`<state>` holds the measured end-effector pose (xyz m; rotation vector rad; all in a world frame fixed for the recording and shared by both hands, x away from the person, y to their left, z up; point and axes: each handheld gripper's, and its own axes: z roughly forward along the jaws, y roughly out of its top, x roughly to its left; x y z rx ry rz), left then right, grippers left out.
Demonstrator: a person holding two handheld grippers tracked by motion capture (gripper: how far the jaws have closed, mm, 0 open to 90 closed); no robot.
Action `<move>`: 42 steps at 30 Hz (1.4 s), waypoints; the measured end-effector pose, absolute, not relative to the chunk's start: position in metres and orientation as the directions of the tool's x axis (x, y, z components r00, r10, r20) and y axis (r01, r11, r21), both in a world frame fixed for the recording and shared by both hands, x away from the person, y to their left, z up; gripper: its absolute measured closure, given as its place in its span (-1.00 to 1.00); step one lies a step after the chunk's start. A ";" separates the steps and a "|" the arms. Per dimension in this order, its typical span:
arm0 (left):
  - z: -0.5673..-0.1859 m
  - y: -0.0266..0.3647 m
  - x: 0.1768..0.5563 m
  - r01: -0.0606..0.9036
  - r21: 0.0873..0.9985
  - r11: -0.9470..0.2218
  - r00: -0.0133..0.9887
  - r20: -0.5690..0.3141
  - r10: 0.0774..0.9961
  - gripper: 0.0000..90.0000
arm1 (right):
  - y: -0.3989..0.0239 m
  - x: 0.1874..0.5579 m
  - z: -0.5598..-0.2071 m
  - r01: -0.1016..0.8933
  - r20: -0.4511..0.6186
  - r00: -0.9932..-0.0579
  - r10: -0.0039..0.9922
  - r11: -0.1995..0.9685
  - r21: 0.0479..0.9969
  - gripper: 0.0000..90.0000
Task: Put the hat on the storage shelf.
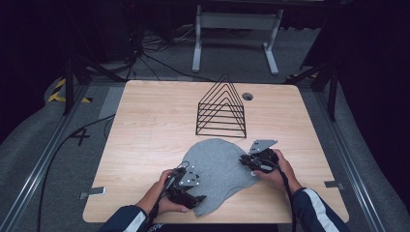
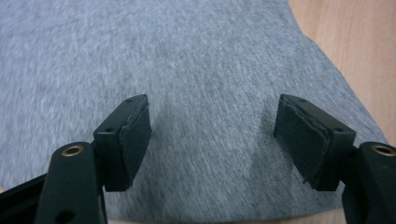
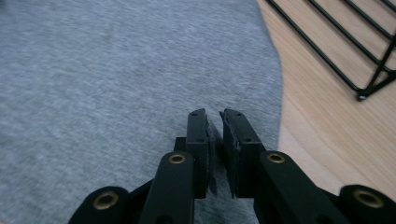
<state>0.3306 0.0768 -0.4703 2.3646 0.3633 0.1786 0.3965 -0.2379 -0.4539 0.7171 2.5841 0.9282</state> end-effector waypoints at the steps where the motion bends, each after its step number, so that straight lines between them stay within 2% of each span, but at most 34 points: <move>1: -0.471 0.079 0.331 0.218 0.688 -0.692 0.946 0.024 0.322 -0.38 | -0.238 0.396 -0.453 0.355 -0.108 -0.830 0.547 0.668 0.654 0.80; 9: -0.471 0.107 0.344 0.281 0.690 -0.666 0.916 0.013 0.401 -0.38 | -0.238 0.375 -0.454 0.368 -0.086 -0.834 0.545 0.666 0.649 0.89; 13: -0.471 0.116 0.350 0.294 0.686 -0.665 0.910 0.011 0.414 -0.39 | -0.238 0.360 -0.453 0.368 -0.088 -0.838 0.538 0.677 0.638 0.93; 15: -0.472 0.118 0.352 0.320 0.685 -0.654 0.908 -0.024 0.419 -0.40 | -0.238 0.351 -0.452 0.375 -0.079 -0.839 0.538 0.677 0.633 0.93; 22: -0.470 0.122 0.351 0.324 0.670 -0.668 0.909 -0.025 0.416 -0.40 | -0.242 0.330 -0.452 0.397 -0.050 -0.838 0.543 0.670 0.628 0.91; 25: -0.467 0.121 0.353 0.298 0.688 -0.662 0.913 -0.001 0.409 -0.36 | -0.241 0.328 -0.449 0.398 -0.066 -0.826 0.560 0.662 0.635 0.73; 30: -0.462 0.115 0.375 0.343 0.698 -0.629 0.883 -0.010 0.470 -0.39 | -0.243 0.348 -0.434 0.403 -0.071 -0.788 0.612 0.600 0.691 0.39; 39: -0.469 0.104 0.408 0.398 0.674 -0.622 0.854 -0.026 0.519 -0.46 | -0.241 0.385 -0.442 0.455 -0.052 -0.758 0.651 0.584 0.673 -0.10; 42: -0.469 0.102 0.411 0.411 0.674 -0.614 0.850 -0.040 0.525 -0.51 | -0.234 0.393 -0.446 0.478 -0.044 -0.751 0.659 0.587 0.653 -0.21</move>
